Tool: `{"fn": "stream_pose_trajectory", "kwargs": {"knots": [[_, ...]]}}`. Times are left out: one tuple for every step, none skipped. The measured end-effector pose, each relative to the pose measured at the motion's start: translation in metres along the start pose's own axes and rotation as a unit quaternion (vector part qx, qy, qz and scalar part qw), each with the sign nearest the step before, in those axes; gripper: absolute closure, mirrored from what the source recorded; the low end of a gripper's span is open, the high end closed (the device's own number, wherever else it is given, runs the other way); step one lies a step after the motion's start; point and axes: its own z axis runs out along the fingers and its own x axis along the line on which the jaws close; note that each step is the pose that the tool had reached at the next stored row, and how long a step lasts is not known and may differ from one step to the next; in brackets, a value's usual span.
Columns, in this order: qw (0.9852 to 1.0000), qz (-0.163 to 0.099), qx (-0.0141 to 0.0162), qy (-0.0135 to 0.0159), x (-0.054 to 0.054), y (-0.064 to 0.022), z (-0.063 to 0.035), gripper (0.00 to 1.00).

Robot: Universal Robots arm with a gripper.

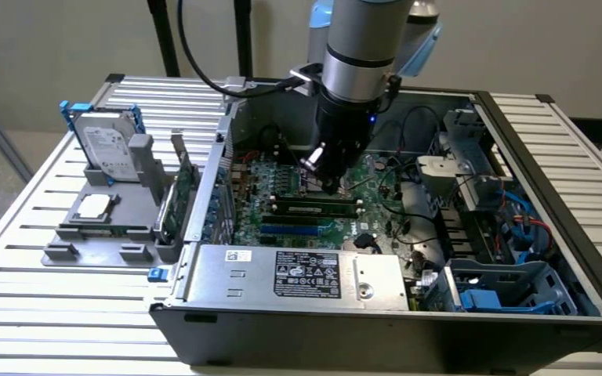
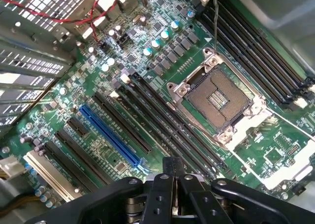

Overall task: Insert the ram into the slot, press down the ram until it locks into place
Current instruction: 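Press down the ram until it locks into place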

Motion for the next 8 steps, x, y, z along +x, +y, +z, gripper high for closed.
{"fn": "stream_pose_trajectory", "kwargs": {"knots": [[1.0000,0.007,0.0002,0.0002,0.0000,0.0000,0.0000,0.89],[0.9999,0.015,0.0004,0.0004,0.0000,0.0000,0.0000,0.89],[0.9998,0.022,0.0006,0.0006,0.0000,0.0000,0.0000,0.89],[0.9996,0.029,0.0008,0.0008,0.0000,0.0000,0.0000,0.89],[0.9993,0.037,0.0010,0.0010,0.0000,0.0000,0.0000,0.89],[0.9990,0.044,0.0012,0.0012,0.0000,0.0000,0.0000,0.89],[0.9987,0.052,0.0013,0.0014,0.0000,0.0000,0.0000,0.89],[0.9982,0.059,0.0015,0.0016,0.0000,0.0000,0.0000,0.89]]}}
